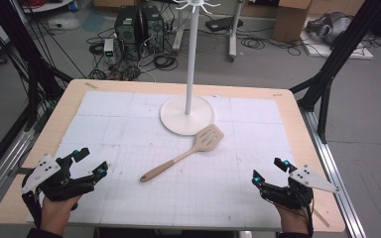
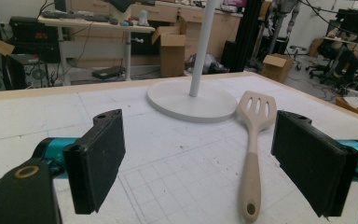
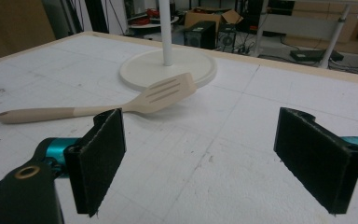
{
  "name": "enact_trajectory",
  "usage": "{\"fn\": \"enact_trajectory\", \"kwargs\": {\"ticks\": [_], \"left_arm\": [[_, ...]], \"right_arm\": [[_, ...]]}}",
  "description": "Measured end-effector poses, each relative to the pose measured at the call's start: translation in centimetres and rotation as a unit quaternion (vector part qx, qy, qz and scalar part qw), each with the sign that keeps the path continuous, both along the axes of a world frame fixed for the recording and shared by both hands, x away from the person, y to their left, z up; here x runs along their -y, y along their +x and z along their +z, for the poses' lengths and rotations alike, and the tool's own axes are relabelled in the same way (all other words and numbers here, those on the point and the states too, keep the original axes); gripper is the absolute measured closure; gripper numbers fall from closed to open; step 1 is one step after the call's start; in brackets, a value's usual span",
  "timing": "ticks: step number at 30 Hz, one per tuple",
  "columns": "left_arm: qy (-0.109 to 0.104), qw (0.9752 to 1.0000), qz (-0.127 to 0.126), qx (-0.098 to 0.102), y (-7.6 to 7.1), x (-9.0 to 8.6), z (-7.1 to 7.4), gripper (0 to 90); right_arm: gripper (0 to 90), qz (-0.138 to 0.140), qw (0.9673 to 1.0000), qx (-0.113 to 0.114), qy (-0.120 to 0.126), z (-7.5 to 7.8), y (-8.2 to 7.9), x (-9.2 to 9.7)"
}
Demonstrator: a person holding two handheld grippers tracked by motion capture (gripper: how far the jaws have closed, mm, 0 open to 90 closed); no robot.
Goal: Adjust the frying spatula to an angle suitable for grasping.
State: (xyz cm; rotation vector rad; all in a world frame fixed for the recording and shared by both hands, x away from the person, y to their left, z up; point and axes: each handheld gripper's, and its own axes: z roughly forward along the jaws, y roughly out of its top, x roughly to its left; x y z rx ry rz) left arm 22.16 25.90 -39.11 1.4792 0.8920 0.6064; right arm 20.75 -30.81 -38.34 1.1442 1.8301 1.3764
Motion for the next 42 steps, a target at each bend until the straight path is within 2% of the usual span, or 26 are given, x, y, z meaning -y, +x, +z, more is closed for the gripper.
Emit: {"fn": "enact_trajectory", "kwargs": {"ticks": [5, 13, 15, 17, 26, 30, 32, 33, 36, 38, 41, 42], "left_arm": [[0.006, 0.9999, -0.001, -0.008, 0.4, 0.2, -0.2, 17.9], [0.021, 0.9995, -0.005, -0.022, 0.4, 0.7, -0.3, 17.7], [0.018, 0.9995, -0.005, -0.026, 0.4, 0.9, -0.3, 18.4], [0.019, 0.9986, -0.029, -0.041, 0.6, 1.2, -0.3, 23.4], [0.026, 0.9957, -0.061, -0.064, 1.5, 3.3, -0.2, 23.9], [0.038, 0.9922, -0.089, -0.078, 2.2, 5.0, -0.1, 24.1], [0.043, 0.9887, -0.107, -0.095, 2.6, 5.9, -0.3, 26.2], [0.047, 0.9864, -0.115, -0.108, 2.8, 6.5, -0.5, 30.4], [0.069, 0.9815, -0.128, -0.124, 3.2, 8.1, -1.2, 32.7], [0.071, 0.9802, -0.129, -0.132, 3.5, 8.9, -1.6, 34.7], [0.074, 0.9797, -0.124, -0.138, 3.8, 9.2, -1.8, 40.6], [0.080, 0.9787, -0.123, -0.144, 4.1, 9.3, -2.1, 44.1]], "right_arm": [[15.2, 0.000, 1.0000, 0.001, 0.003, -0.1, 0.1, 0.2], [15.2, 0.000, 1.0000, -0.004, 0.005, -0.2, 0.0, 0.2], [15.2, 0.000, 1.0000, -0.005, 0.004, -0.2, 0.0, 0.3], [15.2, -0.002, 0.9999, -0.009, 0.005, -0.3, 0.0, 0.3], [15.3, -0.002, 0.9999, -0.014, -0.001, -0.2, -0.1, 0.0], [15.2, -0.007, 0.9999, -0.016, 0.003, -0.3, -0.2, 0.1], [15.3, -0.007, 0.9998, -0.020, 0.002, -0.3, -0.2, 0.1], [15.3, -0.008, 0.9998, -0.019, 0.001, -0.3, -0.3, 0.1], [15.5, -0.007, 0.9998, -0.019, -0.001, -0.3, -0.3, 0.1], [15.6, -0.007, 0.9998, -0.020, -0.002, -0.3, -0.3, 0.1], [15.6, -0.004, 0.9998, -0.020, -0.005, -0.4, -0.2, 0.0], [15.7, -0.004, 0.9997, -0.023, -0.005, -0.4, -0.2, -0.1]]}}
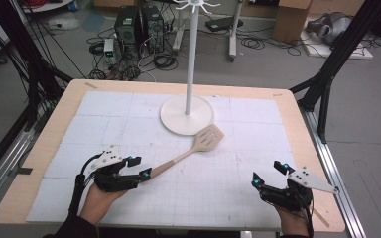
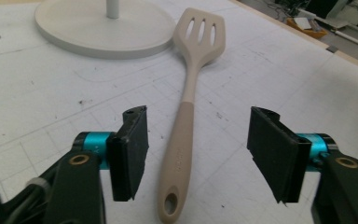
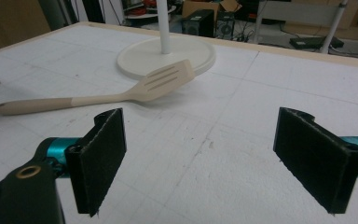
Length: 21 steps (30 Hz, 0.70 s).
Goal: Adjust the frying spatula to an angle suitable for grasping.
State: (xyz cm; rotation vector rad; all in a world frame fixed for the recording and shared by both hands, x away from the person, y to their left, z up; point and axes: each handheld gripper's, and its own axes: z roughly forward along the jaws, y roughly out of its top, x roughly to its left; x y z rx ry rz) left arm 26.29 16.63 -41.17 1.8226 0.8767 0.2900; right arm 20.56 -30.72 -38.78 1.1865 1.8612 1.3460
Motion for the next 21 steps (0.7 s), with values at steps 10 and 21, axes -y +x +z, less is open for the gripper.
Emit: {"fn": "enact_trajectory", "kwargs": {"ticks": [10, 21], "left_arm": [[0.061, 0.9971, -0.004, -0.046, 1.7, 2.2, -1.7, 43.7], [0.146, 0.9877, -0.029, -0.048, 3.1, 3.7, -3.1, 53.8]], "right_arm": [[15.8, 0.006, 1.0000, 0.000, -0.002, 0.0, 0.2, -0.2], [15.9, 0.007, 1.0000, -0.003, -0.001, -0.1, 0.3, -0.3]]}}
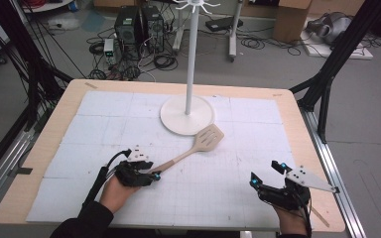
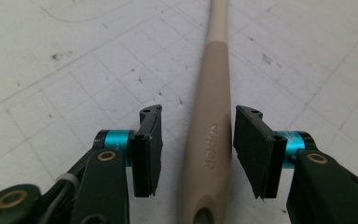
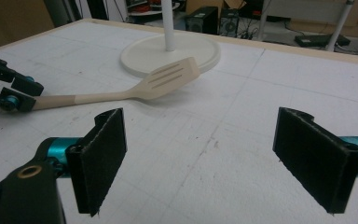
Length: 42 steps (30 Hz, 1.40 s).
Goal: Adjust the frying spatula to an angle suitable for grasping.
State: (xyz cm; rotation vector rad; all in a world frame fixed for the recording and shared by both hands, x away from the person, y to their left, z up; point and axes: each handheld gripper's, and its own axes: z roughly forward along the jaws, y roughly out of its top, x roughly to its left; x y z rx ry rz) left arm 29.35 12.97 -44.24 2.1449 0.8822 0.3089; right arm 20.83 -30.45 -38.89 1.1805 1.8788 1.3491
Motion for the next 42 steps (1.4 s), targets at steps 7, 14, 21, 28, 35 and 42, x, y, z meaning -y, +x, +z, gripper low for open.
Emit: {"fn": "enact_trajectory", "kwargs": {"ticks": [7, 14, 21, 28, 35, 42], "left_arm": [[0.002, 0.9991, -0.042, 0.012, -0.3, -0.1, 0.0, 66.9], [0.002, 0.9978, -0.061, 0.024, -0.8, -0.5, 0.5, 67.4], [-0.019, 0.9967, -0.076, 0.022, -1.8, -1.4, 1.2, 67.3], [-0.026, 0.9955, -0.090, 0.015, -3.0, -2.8, 1.3, 67.3], [-0.026, 0.9935, -0.110, 0.012, -4.2, -4.2, 1.2, 67.3], [-0.029, 0.9906, -0.133, 0.008, -4.4, -5.3, 1.1, 67.3]], "right_arm": [[16.0, 0.002, 1.0000, -0.001, -0.002, 0.0, 0.0, 0.0], [16.0, -0.002, 1.0000, -0.003, 0.001, 0.0, 0.0, 0.0], [16.0, -0.002, 1.0000, -0.004, 0.001, 0.0, -0.1, 0.0], [16.0, -0.002, 1.0000, -0.002, 0.001, 0.1, -0.1, 0.0], [16.0, -0.004, 1.0000, -0.002, 0.001, 0.1, -0.2, 0.0], [16.1, -0.002, 1.0000, -0.002, 0.001, 0.1, -0.1, -0.1]]}}
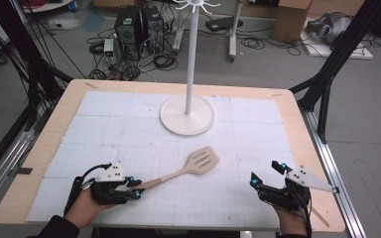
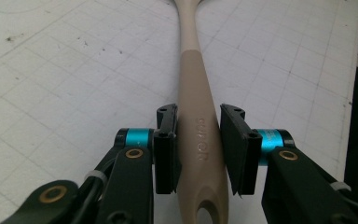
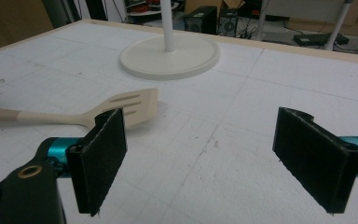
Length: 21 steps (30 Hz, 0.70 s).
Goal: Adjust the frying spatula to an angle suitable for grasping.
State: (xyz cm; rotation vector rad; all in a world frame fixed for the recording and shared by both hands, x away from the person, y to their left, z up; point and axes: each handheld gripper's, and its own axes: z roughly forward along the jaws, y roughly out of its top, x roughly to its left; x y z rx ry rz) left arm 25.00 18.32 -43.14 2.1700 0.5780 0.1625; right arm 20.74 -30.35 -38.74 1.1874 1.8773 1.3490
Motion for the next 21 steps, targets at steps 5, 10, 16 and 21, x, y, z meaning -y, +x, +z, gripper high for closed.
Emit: {"fn": "enact_trajectory", "kwargs": {"ticks": [5, 10, 16, 21], "left_arm": [[0.011, 0.9996, 0.016, -0.022, 0.4, 0.0, -0.8, 66.2], [-0.020, 0.9988, 0.038, -0.024, 0.6, -0.3, -0.4, 49.0], [-0.054, 0.9955, 0.075, -0.023, 0.3, -1.1, 0.5, 40.9], [-0.068, 0.9939, 0.084, -0.018, 0.1, -1.4, 0.9, 42.8]], "right_arm": [[16.2, 0.006, 1.0000, -0.004, -0.003, -0.2, 0.2, -0.3], [16.5, 0.013, 0.9998, -0.009, -0.010, -0.4, 0.6, -0.7], [31.8, 0.040, 0.9988, -0.026, -0.009, -0.5, 2.7, -2.3], [61.2, 0.090, 0.9946, -0.027, -0.045, -0.2, 5.2, -5.0]]}}
